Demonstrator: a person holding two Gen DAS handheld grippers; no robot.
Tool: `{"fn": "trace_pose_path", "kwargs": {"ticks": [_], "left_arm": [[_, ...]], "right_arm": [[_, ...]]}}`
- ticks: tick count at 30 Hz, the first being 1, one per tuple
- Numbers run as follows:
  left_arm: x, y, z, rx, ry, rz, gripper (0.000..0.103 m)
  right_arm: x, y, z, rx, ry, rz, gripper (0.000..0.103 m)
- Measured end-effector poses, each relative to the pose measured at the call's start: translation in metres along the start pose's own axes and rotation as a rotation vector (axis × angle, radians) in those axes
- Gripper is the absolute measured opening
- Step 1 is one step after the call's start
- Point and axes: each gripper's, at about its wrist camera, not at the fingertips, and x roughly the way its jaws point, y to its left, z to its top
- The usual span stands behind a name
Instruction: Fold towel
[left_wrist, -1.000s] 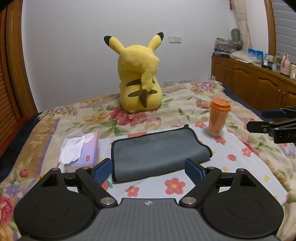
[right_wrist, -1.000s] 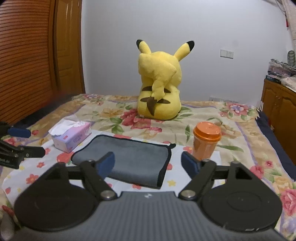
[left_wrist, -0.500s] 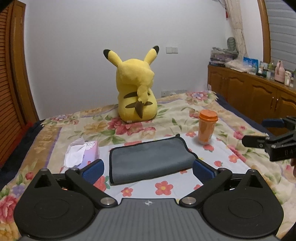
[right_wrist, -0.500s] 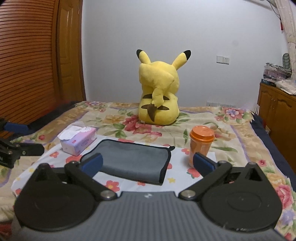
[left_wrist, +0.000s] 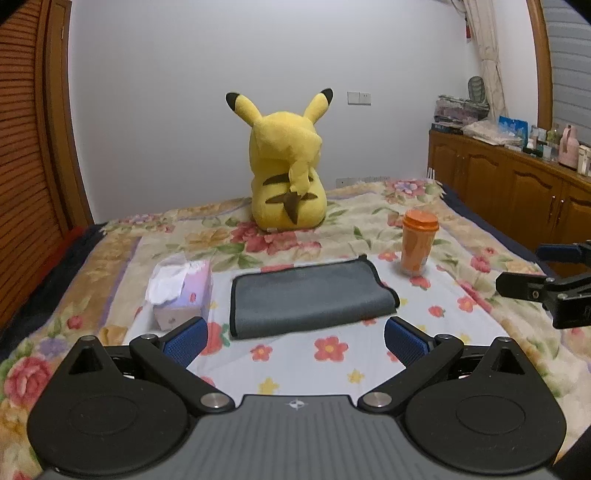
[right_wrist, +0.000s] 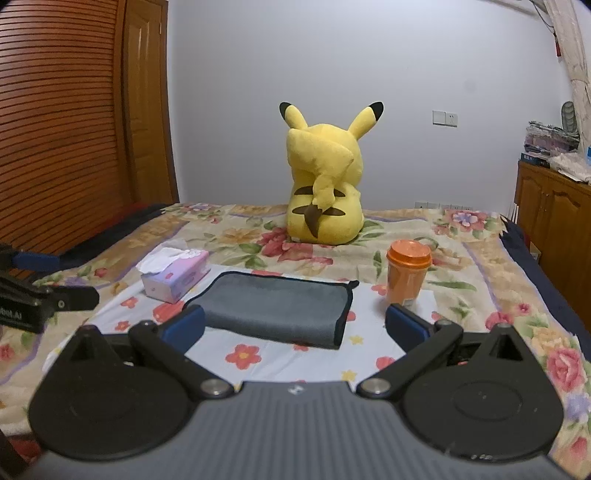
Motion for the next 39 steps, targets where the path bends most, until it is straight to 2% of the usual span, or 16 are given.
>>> {"fn": "trace_pose_path", "kwargs": {"ticks": [31,39], "left_arm": [[-0.006,-0.024,-0.076,-0.03,0.082,-0.002,0.103],[-0.002,-0.025,-0.086,-0.024,0.069,0.014,0.103]], "right_arm": [[-0.017,0.013,-0.058,0.053,0.069,-0.01,0.103],[-0.014,0.013,-0.069,0.052,0.071,-0.022,0.103]]}}
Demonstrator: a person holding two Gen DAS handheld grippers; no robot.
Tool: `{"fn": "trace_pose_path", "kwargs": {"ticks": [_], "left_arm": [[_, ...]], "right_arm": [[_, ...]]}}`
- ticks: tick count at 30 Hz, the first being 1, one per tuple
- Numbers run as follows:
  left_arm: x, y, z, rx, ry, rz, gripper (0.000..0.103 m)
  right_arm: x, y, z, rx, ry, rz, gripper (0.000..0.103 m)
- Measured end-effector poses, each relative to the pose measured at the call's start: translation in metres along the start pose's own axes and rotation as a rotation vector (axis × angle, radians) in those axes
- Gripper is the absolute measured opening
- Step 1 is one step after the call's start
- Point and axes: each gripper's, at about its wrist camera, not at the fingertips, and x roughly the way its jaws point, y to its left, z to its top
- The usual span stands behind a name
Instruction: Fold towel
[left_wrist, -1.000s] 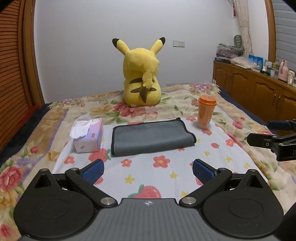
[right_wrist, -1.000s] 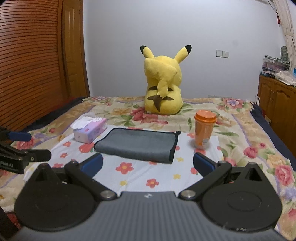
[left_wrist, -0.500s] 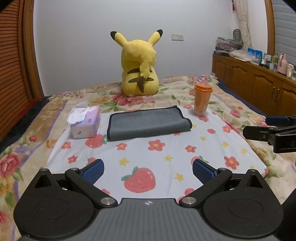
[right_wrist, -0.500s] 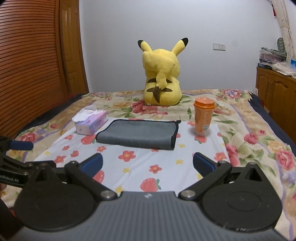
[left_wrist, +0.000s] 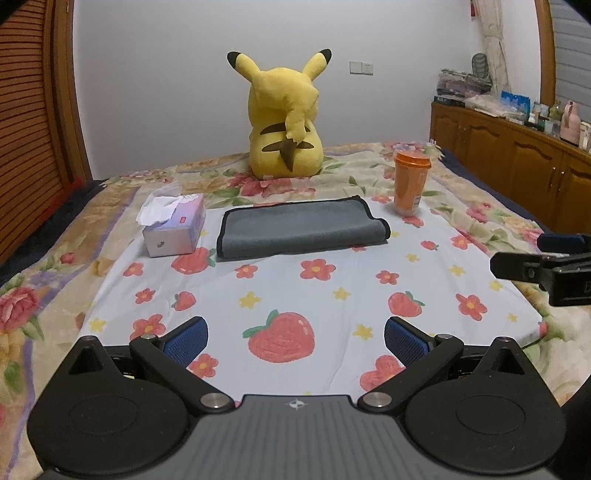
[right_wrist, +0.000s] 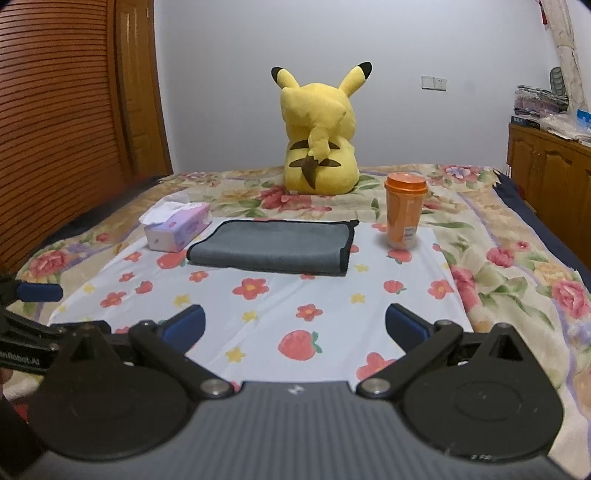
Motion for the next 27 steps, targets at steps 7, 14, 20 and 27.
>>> {"fn": "trace_pose_path", "kwargs": {"ticks": [7,14,20,27], "left_arm": [[-0.007,0.004,-0.002,-0.016,-0.048,0.005,0.103],[-0.016,0.006,-0.003,-0.024,-0.094,0.022,0.103],[-0.021,0.009,-0.003,-0.032,-0.126,0.038,0.103],[-0.025,0.009,-0.004,-0.032,-0.146,0.043,0.103]], "right_arm": [[0.0,-0.001,-0.004,0.001,-0.009,-0.015,0.103],[-0.003,-0.001,-0.005,-0.006,-0.027,-0.037,0.103],[-0.007,-0.004,-0.005,0.011,-0.051,-0.052,0.103],[-0.01,-0.005,-0.005,0.011,-0.07,-0.058,0.103]]}}
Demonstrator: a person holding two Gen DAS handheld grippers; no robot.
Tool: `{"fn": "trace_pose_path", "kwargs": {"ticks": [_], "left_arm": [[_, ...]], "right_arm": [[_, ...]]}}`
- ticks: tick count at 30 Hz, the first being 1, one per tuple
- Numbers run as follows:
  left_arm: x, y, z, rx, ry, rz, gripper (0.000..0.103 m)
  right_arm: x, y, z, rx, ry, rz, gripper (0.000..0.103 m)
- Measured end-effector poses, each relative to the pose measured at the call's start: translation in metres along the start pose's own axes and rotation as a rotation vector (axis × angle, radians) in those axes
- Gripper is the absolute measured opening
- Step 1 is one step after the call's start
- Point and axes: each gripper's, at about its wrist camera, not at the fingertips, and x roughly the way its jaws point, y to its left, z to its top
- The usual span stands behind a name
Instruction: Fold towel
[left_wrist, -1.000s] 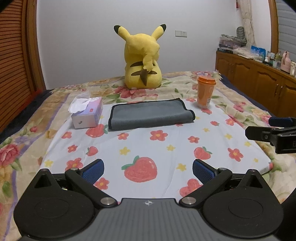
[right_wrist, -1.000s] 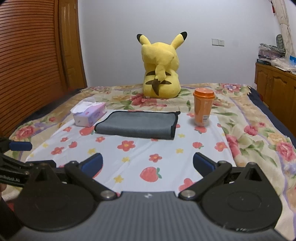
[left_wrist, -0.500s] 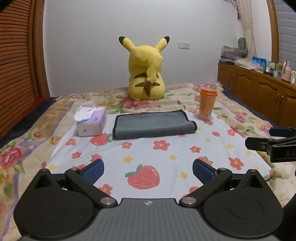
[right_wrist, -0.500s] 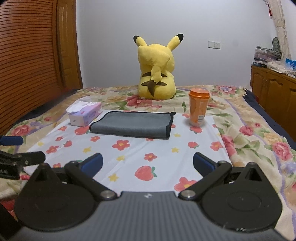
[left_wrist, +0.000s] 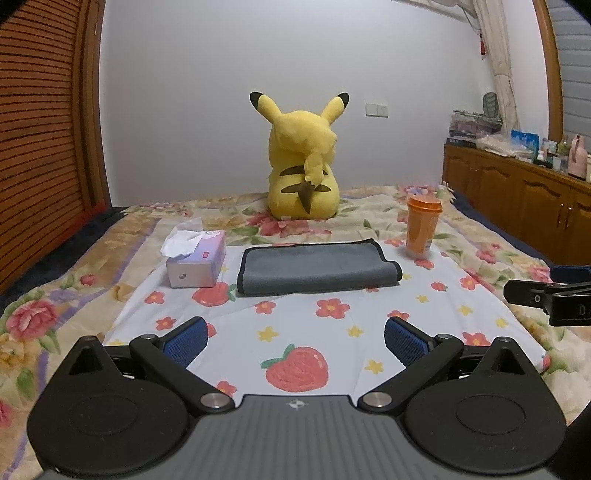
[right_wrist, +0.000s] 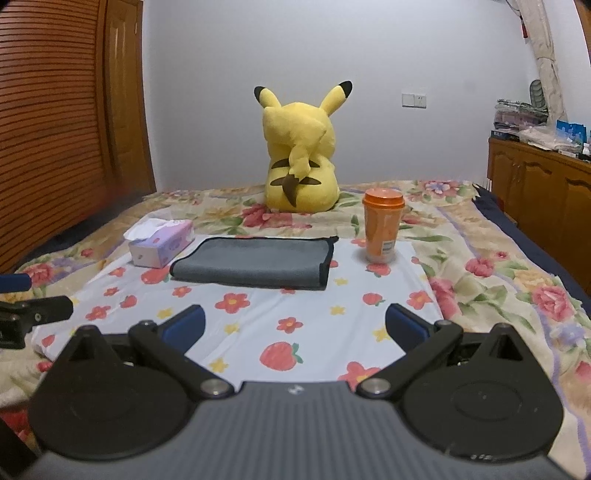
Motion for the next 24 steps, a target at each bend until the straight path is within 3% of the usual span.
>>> {"fn": "trace_pose_path", "kwargs": {"ticks": [24], "left_arm": [[-0.012,-0.007,0.006,0.047,-0.104,0.002,0.103]], "right_arm": [[-0.015,-0.003,0.003,-0.001,-0.116,-0.02,0.103]]}}
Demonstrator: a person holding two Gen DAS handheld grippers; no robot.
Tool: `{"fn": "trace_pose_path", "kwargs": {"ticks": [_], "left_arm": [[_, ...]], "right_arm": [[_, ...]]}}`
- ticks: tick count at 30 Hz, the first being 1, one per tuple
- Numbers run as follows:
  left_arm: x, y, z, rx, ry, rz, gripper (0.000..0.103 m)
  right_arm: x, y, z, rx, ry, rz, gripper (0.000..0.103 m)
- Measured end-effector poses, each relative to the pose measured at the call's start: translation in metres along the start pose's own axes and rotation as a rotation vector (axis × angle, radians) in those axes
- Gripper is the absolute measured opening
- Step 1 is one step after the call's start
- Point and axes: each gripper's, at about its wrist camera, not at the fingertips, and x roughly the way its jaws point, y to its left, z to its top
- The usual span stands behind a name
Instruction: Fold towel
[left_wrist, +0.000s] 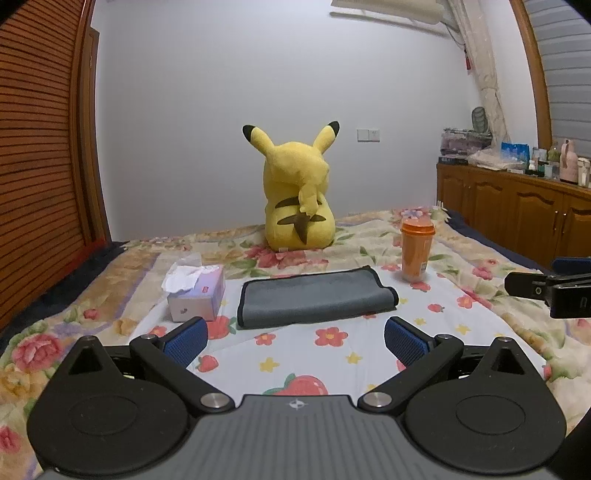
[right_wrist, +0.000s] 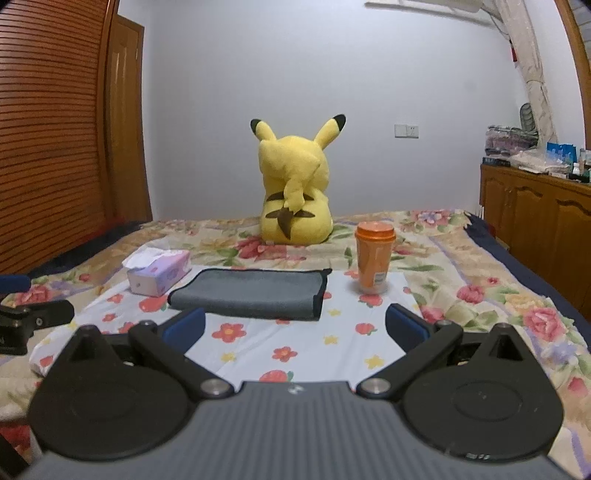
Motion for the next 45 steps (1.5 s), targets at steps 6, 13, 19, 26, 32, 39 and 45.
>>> {"fn": "trace_pose_path", "kwargs": {"ticks": [6,13,19,26,32,39,45], "left_arm": [[-0.0005,0.0008,0.0009,0.003,-0.016,0.003,0.103],[-0.0008,0.001,0.0005,0.001,-0.018,0.003,0.103],[-0.0005,0.0014,0.0006,0.0,-0.017,0.005,0.103],[-0.0005,0.0026,0.0006,-0.001,-0.016,0.007,0.103],[-0.0005,0.0032,0.001,-0.002,-0.016,0.008,0.103],[0.0004,0.0034,0.0008,-0.002,-0.014,0.008,0.103],[0.001,0.0039,0.0011,-0.003,-0.013,0.008,0.103]], "right_arm": [[-0.0051,-0.0034,0.0009,0.013,-0.031,-0.022,0.103],[-0.0041,-0.0051,0.0008,0.021,-0.032,-0.026,0.103],[-0.0041,-0.0044,0.0007,0.021,-0.031,-0.025,0.103],[-0.004,-0.0044,0.0007,0.021,-0.032,-0.025,0.103],[-0.0038,-0.0044,0.0007,0.021,-0.031,-0.025,0.103],[-0.004,-0.0041,0.0007,0.021,-0.031,-0.026,0.103],[-0.0035,-0.0044,0.0008,0.021,-0.03,-0.025,0.103]]}}
